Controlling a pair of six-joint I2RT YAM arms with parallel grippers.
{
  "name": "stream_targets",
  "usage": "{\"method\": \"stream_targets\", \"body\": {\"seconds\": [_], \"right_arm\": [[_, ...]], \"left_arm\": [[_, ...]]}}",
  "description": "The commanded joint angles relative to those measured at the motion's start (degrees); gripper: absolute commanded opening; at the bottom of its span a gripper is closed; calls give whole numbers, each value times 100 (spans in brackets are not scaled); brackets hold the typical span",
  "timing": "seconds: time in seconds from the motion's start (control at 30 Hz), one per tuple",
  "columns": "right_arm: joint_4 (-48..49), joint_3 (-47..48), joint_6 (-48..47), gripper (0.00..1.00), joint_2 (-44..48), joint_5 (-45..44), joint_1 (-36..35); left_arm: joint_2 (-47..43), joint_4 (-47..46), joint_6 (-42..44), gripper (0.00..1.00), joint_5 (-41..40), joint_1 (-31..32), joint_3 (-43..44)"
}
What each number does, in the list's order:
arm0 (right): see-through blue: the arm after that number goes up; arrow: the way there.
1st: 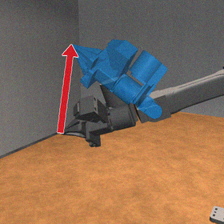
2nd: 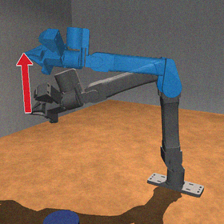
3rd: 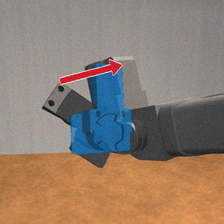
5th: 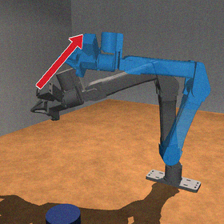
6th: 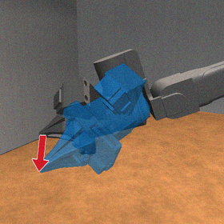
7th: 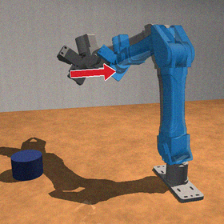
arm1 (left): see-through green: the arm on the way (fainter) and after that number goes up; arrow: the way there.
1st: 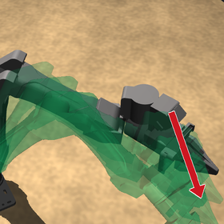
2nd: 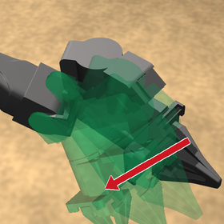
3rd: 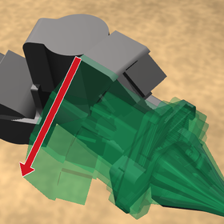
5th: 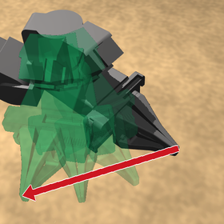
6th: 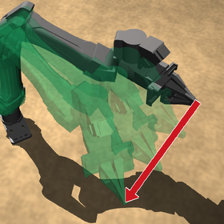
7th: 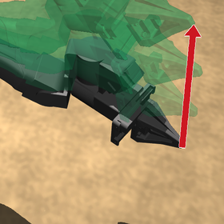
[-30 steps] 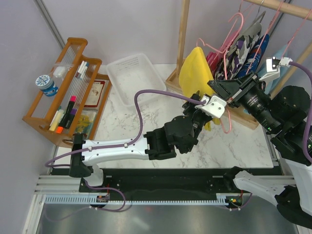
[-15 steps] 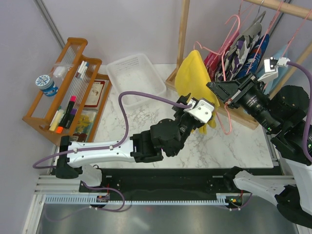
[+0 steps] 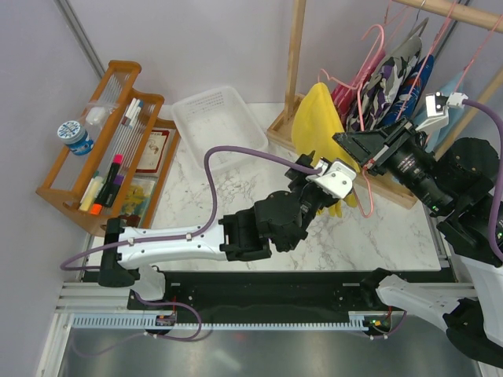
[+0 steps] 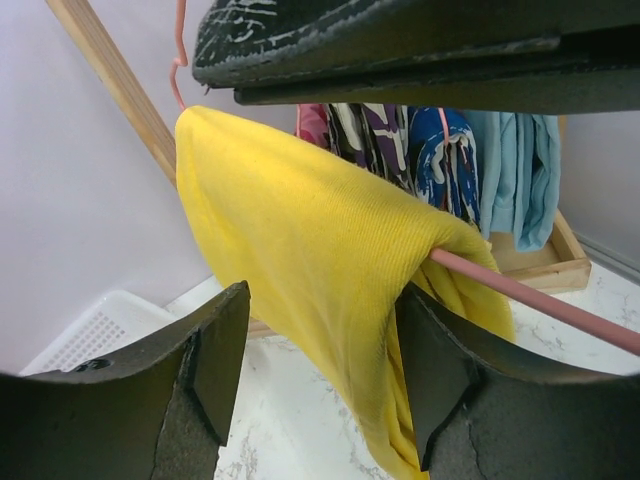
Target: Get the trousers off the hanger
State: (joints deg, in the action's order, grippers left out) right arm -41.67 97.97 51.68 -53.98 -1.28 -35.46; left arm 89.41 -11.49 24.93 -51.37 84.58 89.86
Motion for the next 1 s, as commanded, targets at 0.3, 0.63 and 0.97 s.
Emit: {"method": "stream_targets", "body": {"seconds": [0.3, 0.63, 0.97], "right_arm": [[1214, 310, -35, 0, 370, 14, -13], [1179, -94, -88, 0, 502, -232, -22], [1056, -928, -229, 0, 616, -680, -13]], "left_arm": [[604, -126, 328, 51, -329, -143, 883], [332, -47, 189, 2, -163, -152, 1051], [-440, 674, -524, 2, 409, -29, 928]]}}
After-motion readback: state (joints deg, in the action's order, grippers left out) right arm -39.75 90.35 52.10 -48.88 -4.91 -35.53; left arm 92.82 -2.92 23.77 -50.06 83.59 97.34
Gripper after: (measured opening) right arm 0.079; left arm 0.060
